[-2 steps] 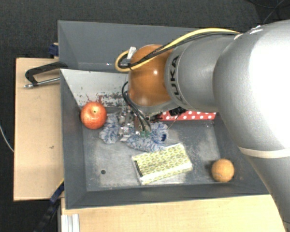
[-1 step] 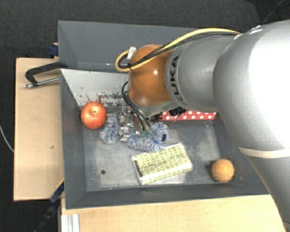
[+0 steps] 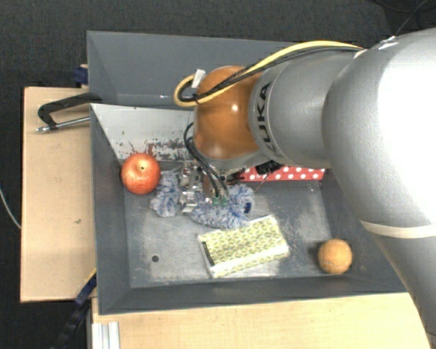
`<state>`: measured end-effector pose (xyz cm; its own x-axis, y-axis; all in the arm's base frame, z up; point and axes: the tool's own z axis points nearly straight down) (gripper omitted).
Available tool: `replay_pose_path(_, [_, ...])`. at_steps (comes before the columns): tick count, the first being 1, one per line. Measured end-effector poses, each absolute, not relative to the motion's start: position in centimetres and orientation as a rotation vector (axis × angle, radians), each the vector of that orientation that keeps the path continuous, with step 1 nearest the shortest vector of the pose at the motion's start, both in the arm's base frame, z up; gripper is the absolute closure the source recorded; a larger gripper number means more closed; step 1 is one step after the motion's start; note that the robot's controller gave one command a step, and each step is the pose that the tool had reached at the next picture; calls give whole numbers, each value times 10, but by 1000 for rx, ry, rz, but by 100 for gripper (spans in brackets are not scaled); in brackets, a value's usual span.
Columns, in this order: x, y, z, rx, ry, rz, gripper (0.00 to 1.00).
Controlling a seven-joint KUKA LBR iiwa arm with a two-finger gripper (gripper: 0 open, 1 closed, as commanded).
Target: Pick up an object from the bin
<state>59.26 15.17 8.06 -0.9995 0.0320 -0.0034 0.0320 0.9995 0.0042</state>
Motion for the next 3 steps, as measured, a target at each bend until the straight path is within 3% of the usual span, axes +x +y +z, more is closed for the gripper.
replay_pose_path(3, [593, 152, 139, 50, 3136, 5, 100])
